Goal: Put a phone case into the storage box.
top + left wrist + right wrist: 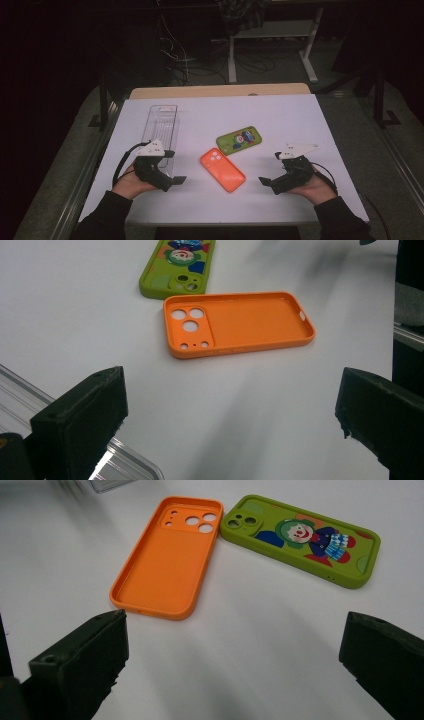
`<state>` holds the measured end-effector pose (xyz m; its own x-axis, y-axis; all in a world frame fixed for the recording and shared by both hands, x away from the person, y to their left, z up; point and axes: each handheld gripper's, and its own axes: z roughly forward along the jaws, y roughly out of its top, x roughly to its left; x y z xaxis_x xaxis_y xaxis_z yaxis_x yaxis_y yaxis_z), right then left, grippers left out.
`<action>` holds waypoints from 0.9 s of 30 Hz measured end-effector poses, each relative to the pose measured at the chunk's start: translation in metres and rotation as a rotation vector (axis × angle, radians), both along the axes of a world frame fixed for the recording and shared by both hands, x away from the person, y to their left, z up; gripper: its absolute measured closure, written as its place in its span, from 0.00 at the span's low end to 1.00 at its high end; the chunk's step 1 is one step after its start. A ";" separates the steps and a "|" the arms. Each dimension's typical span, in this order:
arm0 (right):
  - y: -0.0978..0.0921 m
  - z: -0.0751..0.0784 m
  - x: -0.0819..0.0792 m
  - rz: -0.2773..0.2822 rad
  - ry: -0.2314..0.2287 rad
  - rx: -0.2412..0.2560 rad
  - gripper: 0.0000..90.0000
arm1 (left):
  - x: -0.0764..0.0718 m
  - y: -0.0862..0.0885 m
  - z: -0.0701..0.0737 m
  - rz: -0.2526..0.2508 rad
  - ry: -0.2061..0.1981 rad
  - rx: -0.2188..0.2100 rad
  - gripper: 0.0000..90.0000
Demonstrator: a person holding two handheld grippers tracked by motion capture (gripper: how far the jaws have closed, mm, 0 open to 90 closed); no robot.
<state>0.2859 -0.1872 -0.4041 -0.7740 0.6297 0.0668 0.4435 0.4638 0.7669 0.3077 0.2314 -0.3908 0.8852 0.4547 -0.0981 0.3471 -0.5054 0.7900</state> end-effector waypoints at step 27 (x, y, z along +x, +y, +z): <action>0.016 0.001 0.010 0.004 0.030 -0.058 0.00 | 0.000 -0.003 0.001 0.004 0.010 -0.004 0.02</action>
<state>0.2962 -0.1717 -0.4035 -0.7747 0.6301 0.0530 0.4638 0.5092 0.7250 0.3078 0.2285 -0.3894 0.8826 0.4573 -0.1088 0.3567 -0.5007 0.7888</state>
